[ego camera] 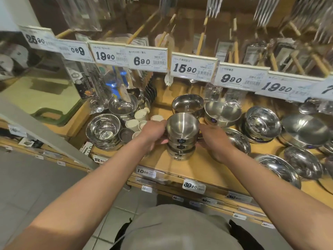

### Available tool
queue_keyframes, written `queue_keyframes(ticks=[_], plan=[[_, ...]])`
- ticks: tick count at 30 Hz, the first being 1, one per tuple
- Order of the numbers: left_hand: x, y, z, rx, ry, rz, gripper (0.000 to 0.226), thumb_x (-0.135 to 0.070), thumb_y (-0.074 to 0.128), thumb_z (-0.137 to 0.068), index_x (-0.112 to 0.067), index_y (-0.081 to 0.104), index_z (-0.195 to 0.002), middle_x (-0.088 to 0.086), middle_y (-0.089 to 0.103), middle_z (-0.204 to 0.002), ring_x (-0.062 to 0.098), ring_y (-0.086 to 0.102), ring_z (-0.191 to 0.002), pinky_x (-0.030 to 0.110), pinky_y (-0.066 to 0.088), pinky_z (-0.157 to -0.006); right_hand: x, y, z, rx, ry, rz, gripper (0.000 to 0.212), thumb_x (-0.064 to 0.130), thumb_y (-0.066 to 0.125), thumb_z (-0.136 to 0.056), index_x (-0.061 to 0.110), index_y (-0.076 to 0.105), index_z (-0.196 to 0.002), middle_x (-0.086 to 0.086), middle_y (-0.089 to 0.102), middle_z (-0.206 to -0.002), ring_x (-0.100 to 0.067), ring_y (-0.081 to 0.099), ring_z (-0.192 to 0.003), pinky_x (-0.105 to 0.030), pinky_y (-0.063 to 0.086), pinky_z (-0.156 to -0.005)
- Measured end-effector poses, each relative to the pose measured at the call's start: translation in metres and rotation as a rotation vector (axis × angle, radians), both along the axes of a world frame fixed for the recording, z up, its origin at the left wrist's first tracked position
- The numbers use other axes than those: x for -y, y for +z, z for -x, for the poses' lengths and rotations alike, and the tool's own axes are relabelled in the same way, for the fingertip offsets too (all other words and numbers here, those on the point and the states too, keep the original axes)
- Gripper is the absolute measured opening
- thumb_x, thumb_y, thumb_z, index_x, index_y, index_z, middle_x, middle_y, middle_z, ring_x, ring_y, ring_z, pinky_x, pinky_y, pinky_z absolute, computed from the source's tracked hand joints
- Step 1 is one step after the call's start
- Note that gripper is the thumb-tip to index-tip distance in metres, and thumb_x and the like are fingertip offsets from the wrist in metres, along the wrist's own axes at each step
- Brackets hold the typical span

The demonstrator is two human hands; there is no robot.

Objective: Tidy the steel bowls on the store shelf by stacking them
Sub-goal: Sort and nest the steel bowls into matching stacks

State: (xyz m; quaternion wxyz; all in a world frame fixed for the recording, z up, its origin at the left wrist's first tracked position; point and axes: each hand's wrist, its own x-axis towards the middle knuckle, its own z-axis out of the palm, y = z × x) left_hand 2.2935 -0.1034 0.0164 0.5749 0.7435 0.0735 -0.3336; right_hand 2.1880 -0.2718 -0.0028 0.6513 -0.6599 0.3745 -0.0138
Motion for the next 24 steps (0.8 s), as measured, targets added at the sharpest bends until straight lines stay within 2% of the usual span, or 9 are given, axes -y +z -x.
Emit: queue_keyframes(ticks=[2, 4, 6, 8, 11, 15, 17, 19, 24], plan=[[-0.001, -0.002, -0.003, 0.009, -0.012, -0.014, 0.021, -0.025, 0.058, -0.098, -0.008, 0.067, -0.089, 0.016, 0.072, -0.086, 0.024, 0.068, -0.075, 0.035, 0.063, -0.071, -0.001, -0.003, -0.003, -0.009, -0.003, -0.03, 0.088, 0.063, 0.068, -0.059, -0.011, 0.062, -0.107, -0.02, 0.069, -0.087, -0.022, 0.07, -0.072, -0.023, 0.054, -0.056], [-0.002, -0.002, -0.005, 0.01, -0.026, -0.022, 0.022, -0.025, 0.057, -0.098, -0.006, 0.068, -0.097, 0.015, 0.072, -0.088, 0.023, 0.067, -0.077, 0.029, 0.061, -0.064, -0.002, -0.007, -0.003, -0.007, 0.004, -0.05, 0.077, 0.056, 0.069, -0.073, -0.012, 0.062, -0.109, -0.015, 0.066, -0.085, -0.022, 0.069, -0.072, -0.022, 0.055, -0.057], [-0.002, -0.001, -0.006, -0.003, -0.027, -0.017, 0.028, -0.025, 0.058, -0.098, -0.001, 0.068, -0.106, 0.017, 0.073, -0.092, 0.023, 0.067, -0.079, 0.027, 0.06, -0.062, -0.002, -0.01, -0.003, -0.01, -0.004, -0.06, 0.066, 0.049, 0.068, -0.086, -0.012, 0.063, -0.11, -0.018, 0.069, -0.088, -0.022, 0.071, -0.075, -0.023, 0.058, -0.059], [-0.002, -0.001, -0.007, -0.009, -0.024, -0.016, 0.032, -0.026, 0.058, -0.098, 0.002, 0.067, -0.109, 0.017, 0.073, -0.092, 0.023, 0.068, -0.079, 0.027, 0.06, -0.061, -0.002, -0.011, -0.003, -0.014, -0.011, -0.055, 0.059, 0.044, 0.066, -0.092, -0.012, 0.063, -0.111, -0.025, 0.072, -0.098, -0.022, 0.073, -0.077, -0.022, 0.058, -0.06], [-0.002, -0.002, -0.006, -0.009, -0.019, -0.015, 0.026, -0.028, 0.058, -0.099, -0.004, 0.068, -0.1, 0.014, 0.072, -0.086, 0.022, 0.067, -0.075, 0.028, 0.06, -0.061, -0.004, -0.009, 0.001, -0.013, -0.005, -0.026, 0.055, 0.043, 0.064, -0.095, -0.01, 0.065, -0.109, -0.024, 0.071, -0.106, -0.022, 0.074, -0.08, -0.022, 0.057, -0.06], [0.0, -0.005, -0.004, -0.002, -0.045, -0.011, 0.019, -0.024, 0.058, -0.098, -0.012, 0.066, -0.085, 0.009, 0.07, -0.078, 0.019, 0.065, -0.071, 0.028, 0.059, -0.061, -0.006, -0.004, 0.009, -0.032, 0.002, 0.003, 0.051, 0.038, 0.058, -0.099, -0.011, 0.064, -0.111, -0.027, 0.07, -0.11, -0.035, 0.072, -0.099, -0.023, 0.058, -0.063], [0.0, -0.007, -0.004, 0.001, -0.051, -0.007, 0.02, -0.023, 0.059, -0.097, -0.013, 0.067, -0.081, 0.007, 0.07, -0.075, 0.019, 0.066, -0.072, 0.027, 0.059, -0.061, -0.008, -0.003, 0.011, -0.041, 0.002, 0.018, 0.051, 0.036, 0.056, -0.1, -0.013, 0.062, -0.113, -0.029, 0.069, -0.111, -0.037, 0.071, -0.101, -0.029, 0.063, -0.068], [-0.001, -0.008, -0.004, 0.003, -0.052, -0.003, 0.021, -0.024, 0.06, -0.096, -0.014, 0.068, -0.079, 0.005, 0.071, -0.071, 0.018, 0.067, -0.071, 0.025, 0.059, -0.058, -0.011, -0.002, 0.012, -0.051, -0.007, 0.019, 0.05, 0.034, 0.055, -0.1, -0.013, 0.062, -0.114, -0.028, 0.068, -0.113, -0.037, 0.071, -0.101, -0.037, 0.064, -0.078], [0.001, -0.008, -0.004, 0.0, -0.064, -0.011, 0.02, -0.022, 0.058, -0.096, -0.013, 0.069, -0.081, 0.009, 0.069, -0.078, 0.021, 0.065, -0.074, 0.028, 0.058, -0.062, -0.013, -0.003, 0.013, -0.039, -0.042, -0.017, 0.043, 0.03, 0.054, -0.1, -0.01, 0.064, -0.111, -0.027, 0.069, -0.113, -0.035, 0.071, -0.103, -0.037, 0.064, -0.08]])
